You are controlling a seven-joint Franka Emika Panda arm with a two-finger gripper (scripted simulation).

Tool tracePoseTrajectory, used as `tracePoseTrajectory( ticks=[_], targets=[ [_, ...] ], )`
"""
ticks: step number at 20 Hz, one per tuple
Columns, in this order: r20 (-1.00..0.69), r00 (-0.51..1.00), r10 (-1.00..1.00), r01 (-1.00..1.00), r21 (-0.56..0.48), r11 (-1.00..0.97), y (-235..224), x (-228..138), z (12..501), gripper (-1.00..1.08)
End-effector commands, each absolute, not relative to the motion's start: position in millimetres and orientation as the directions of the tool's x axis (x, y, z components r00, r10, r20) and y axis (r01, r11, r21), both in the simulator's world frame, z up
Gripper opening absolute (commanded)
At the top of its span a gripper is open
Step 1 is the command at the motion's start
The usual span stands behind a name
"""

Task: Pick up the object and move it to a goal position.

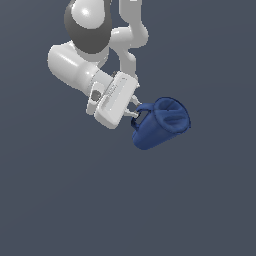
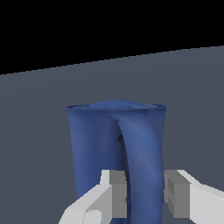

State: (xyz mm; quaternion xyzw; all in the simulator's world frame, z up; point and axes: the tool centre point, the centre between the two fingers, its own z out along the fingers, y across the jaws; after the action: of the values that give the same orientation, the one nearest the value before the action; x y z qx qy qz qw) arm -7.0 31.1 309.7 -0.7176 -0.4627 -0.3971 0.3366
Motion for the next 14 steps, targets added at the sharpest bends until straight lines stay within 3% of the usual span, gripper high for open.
tracePoseTrajectory(
  ticks=[1,14],
  targets=[
    [0.883,0.255,0.395,0.931,-0.114,-0.346,46,11,333,-1.0],
    [0.88,0.257,0.399,0.931,-0.114,-0.347,87,66,396,-1.0]
  ],
)
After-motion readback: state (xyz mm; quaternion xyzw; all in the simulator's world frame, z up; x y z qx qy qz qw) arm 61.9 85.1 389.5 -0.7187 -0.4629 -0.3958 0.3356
